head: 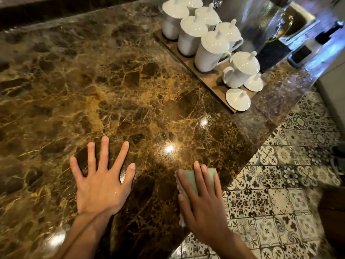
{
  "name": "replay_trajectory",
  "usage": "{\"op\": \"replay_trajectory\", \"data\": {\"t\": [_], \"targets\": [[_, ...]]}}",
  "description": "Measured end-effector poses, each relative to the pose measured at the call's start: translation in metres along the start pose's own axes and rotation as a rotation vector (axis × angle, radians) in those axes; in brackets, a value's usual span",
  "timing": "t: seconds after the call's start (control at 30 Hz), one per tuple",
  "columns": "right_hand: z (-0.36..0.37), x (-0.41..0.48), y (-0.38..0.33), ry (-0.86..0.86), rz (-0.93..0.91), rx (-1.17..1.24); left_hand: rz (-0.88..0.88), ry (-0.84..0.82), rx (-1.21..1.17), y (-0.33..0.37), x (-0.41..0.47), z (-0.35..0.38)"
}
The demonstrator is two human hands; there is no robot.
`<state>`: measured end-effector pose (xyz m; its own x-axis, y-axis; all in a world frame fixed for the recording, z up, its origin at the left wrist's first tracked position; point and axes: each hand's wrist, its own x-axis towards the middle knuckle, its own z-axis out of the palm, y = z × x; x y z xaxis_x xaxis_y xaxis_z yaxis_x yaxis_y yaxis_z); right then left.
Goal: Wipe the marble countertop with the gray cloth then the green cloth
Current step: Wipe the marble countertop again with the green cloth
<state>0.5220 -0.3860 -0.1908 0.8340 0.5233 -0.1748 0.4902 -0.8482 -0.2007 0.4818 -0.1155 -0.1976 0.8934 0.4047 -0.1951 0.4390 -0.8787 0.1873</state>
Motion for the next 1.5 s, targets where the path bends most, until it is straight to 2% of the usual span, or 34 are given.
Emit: {"op": "replay_trajectory", "data": {"t": [0.27, 0.37, 0.5, 0.7, 0.93, 1.2, 1.5], "targets": [[-0.047, 0.179, 0.063, 0.028, 0.1, -0.055, -0.024, 0.004, 0.01, 0.002, 0.001, -0.001], [-0.06, 0.229, 0.081, -0.001, 0.043, -0.069, -0.022, -0.004, 0.026, 0.002, 0.0, -0.001], [-0.065, 0.251, 0.093, 0.0, -0.004, -0.098, -0.028, -0.006, 0.025, 0.002, 0.0, -0.001], [-0.064, 0.237, 0.093, -0.006, -0.007, -0.098, -0.048, 0.0, -0.005, 0.004, -0.001, -0.003], [-0.057, 0.17, 0.121, 0.02, -0.007, -0.102, -0.05, -0.001, 0.009, 0.004, -0.001, -0.003], [-0.041, 0.091, 0.133, 0.055, 0.135, -0.075, -0.051, -0.009, 0.016, 0.002, -0.002, -0.002], [-0.028, 0.059, 0.116, 0.098, 0.262, 0.053, -0.057, -0.013, 0.028, 0.004, -0.002, -0.002]]}}
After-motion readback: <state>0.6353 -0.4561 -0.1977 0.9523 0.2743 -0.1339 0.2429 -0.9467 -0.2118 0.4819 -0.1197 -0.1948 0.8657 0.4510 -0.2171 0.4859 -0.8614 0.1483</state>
